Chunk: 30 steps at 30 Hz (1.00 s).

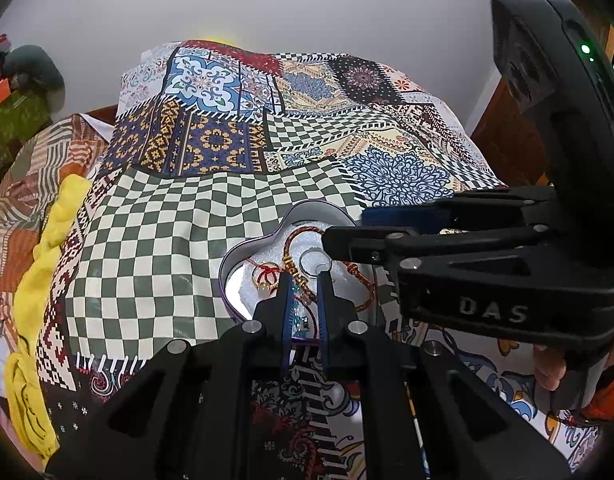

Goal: Organize jewelry

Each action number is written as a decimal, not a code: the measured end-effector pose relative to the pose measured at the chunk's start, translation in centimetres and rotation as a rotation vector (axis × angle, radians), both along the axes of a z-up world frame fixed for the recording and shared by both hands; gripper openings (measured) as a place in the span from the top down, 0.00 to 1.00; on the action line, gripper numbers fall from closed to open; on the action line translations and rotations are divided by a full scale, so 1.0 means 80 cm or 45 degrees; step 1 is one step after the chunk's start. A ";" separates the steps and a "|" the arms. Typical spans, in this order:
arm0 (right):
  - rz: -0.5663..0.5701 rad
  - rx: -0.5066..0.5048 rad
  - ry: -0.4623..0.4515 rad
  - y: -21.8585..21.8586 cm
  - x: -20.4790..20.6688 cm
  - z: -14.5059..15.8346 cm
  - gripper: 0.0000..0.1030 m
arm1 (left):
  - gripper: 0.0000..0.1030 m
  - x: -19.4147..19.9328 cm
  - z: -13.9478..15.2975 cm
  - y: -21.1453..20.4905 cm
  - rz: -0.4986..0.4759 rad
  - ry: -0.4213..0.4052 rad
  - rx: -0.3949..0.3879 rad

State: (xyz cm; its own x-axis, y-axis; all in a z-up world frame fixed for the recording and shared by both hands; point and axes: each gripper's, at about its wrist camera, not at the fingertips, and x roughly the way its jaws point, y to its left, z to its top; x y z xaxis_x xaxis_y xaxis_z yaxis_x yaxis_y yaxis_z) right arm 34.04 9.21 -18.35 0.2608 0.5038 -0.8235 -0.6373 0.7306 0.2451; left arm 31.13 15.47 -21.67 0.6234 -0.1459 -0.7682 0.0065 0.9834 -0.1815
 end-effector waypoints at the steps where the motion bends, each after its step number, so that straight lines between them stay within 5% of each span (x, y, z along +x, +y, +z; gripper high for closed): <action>1: -0.008 0.007 -0.007 -0.002 0.000 0.002 0.60 | 0.89 -0.001 0.001 0.001 0.004 0.003 0.001; 5: -0.026 0.023 -0.028 -0.009 -0.002 0.013 0.60 | 0.72 -0.012 0.010 0.003 0.029 -0.013 0.010; 16: -0.065 0.080 -0.175 -0.050 -0.051 0.084 0.60 | 0.71 -0.070 0.096 0.011 0.134 -0.157 0.012; 21: -0.090 0.188 -0.356 -0.084 -0.108 0.160 0.60 | 0.71 -0.130 0.175 -0.002 0.159 -0.347 0.055; 30: -0.179 0.453 -0.856 -0.155 -0.282 0.294 0.60 | 0.62 -0.281 0.287 -0.048 0.194 -0.756 0.159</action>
State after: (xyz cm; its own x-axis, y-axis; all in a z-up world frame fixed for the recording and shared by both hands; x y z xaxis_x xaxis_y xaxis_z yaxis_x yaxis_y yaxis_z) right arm 11.46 -3.19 5.13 0.7284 0.6337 -0.2605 -0.6395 0.7653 0.0731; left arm 8.63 11.64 1.30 0.9560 0.0469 -0.2895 -0.0712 0.9947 -0.0740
